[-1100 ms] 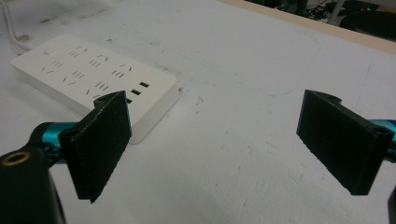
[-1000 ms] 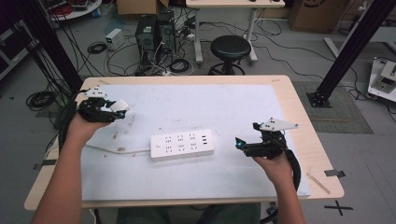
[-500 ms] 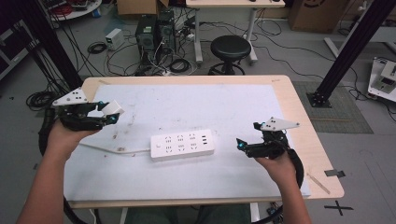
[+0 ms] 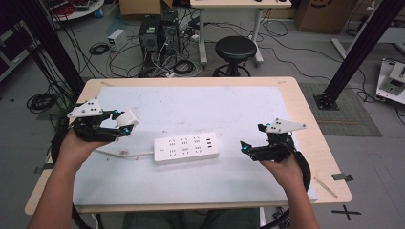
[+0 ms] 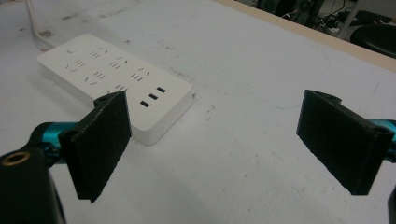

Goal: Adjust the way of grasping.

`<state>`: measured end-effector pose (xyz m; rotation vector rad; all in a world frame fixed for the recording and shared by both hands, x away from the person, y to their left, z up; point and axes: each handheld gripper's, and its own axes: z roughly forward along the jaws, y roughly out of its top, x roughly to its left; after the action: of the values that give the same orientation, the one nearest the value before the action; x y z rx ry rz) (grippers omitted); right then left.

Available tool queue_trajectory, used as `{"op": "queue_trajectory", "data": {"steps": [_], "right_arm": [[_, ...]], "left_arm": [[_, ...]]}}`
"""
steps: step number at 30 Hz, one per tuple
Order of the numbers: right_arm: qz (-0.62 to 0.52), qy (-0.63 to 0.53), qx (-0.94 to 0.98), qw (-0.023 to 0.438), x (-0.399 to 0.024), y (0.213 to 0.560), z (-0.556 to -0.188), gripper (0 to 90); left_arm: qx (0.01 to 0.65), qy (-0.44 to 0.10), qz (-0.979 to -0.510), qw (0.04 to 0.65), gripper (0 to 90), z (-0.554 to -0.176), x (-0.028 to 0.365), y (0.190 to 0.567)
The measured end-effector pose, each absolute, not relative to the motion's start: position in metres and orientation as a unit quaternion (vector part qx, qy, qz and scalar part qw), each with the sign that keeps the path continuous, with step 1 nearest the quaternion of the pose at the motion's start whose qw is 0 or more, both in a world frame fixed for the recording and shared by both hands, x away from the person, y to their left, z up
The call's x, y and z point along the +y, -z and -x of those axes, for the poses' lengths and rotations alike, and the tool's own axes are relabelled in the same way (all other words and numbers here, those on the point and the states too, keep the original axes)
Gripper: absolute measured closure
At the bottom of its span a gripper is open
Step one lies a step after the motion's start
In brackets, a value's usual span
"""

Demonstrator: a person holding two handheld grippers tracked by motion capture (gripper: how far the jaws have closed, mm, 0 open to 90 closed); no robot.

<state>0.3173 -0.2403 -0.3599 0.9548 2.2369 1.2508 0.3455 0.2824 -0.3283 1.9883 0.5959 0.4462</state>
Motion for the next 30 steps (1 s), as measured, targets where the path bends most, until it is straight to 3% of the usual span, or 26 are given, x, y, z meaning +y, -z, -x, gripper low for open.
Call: {"op": "queue_trajectory", "data": {"steps": [14,24,26,28,30], "right_arm": [[-0.335,-0.455,0.802,0.191,-0.232,0.355,-0.316,10.1],[-0.32,-0.492,0.804,0.095,-0.208,0.344,-0.318,10.1],[-0.313,-0.493,0.81,0.05,-0.191,0.347,-0.32,10.1],[-0.31,-0.494,0.811,0.042,-0.188,0.348,-0.32,10.1],[-0.309,-0.491,0.814,0.003,-0.174,0.355,-0.321,10.1]], "left_arm": [[0.202,-0.188,-0.826,0.492,42.5,-0.335,0.256,0.33],[0.115,-0.196,-0.833,0.504,42.5,-0.315,0.212,0.336],[0.092,-0.196,-0.835,0.507,42.5,-0.311,0.201,0.341],[0.079,-0.195,-0.836,0.506,42.5,-0.308,0.193,0.346],[0.059,-0.192,-0.838,0.507,42.5,-0.303,0.181,0.355]]}}
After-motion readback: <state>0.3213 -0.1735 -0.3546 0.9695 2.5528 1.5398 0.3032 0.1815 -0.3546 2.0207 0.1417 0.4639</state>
